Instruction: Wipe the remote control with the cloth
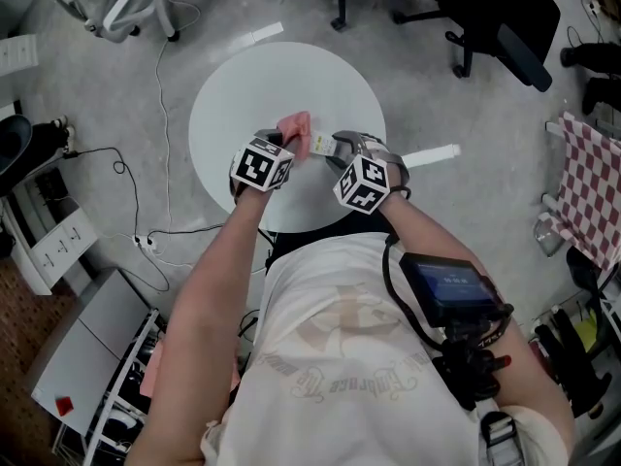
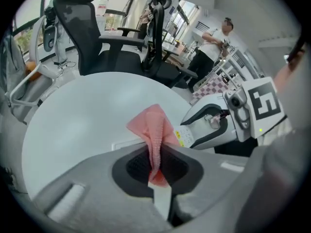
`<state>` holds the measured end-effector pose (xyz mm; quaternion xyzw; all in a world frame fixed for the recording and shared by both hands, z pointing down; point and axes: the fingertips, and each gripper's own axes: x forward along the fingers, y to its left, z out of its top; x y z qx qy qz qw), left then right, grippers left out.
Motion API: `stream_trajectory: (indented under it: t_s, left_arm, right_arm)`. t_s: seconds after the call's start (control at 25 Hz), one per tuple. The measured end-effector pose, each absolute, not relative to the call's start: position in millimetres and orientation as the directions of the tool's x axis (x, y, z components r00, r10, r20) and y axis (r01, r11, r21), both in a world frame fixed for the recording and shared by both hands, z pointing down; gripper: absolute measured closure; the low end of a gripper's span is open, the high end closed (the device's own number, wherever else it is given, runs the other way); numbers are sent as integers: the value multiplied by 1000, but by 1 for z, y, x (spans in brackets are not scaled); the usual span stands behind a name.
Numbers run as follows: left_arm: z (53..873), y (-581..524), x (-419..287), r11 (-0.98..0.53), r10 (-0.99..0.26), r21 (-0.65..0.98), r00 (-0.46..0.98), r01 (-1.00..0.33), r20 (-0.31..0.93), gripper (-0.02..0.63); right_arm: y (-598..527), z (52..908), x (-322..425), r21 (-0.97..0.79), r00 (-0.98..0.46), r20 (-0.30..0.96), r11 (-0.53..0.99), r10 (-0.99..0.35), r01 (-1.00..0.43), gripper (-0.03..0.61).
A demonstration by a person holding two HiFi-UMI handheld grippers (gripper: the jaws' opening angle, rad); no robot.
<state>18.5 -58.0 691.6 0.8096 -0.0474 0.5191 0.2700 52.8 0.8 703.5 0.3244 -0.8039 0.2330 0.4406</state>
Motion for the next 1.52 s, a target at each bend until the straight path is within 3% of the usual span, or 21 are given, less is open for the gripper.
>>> stream_trajectory:
  t_s: [0.76,1.08,1.52]
  left_arm:
    - [673,4,85,-771,402,600,568,-214,718,595]
    - [668,-15,52,-729,224,568,651,-382,725,595]
    - [656,0,-16,-558,-22,597,730,-576,683,595]
  right_arm:
    - [0,704,58,-68,-400,856,694,-328,-716,371]
    - [3,708,68,-42,-379,867,709,-324,-704,357]
    - [-11,704,67,-21,-328,911,766,-250,-642,325]
